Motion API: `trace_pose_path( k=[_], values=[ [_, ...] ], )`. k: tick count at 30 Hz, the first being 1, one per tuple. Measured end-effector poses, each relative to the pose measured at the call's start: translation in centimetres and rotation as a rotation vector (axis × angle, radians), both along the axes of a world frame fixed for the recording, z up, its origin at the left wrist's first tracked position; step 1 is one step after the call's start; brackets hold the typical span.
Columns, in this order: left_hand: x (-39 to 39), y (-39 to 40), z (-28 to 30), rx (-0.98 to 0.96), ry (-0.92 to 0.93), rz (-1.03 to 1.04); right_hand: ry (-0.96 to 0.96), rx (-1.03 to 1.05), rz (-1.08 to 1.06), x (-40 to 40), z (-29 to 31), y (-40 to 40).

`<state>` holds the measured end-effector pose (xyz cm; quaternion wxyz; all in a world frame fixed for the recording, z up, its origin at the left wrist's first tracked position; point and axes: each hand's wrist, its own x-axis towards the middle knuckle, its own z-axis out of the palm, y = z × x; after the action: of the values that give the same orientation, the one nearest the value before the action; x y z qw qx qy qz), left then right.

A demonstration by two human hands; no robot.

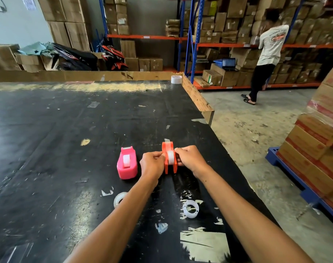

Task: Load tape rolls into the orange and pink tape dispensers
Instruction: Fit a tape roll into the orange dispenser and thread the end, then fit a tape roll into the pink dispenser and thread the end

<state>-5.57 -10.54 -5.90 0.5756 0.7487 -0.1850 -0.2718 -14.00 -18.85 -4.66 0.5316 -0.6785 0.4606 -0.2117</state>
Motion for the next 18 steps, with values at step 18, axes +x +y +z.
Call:
trace_pose_path(
  k=[18],
  values=[
    [1.7, 3.2, 1.4, -0.089, -0.082, -0.1, -0.05, -0.313, -0.074, -0.3, 1.9, 1.2]
  ],
)
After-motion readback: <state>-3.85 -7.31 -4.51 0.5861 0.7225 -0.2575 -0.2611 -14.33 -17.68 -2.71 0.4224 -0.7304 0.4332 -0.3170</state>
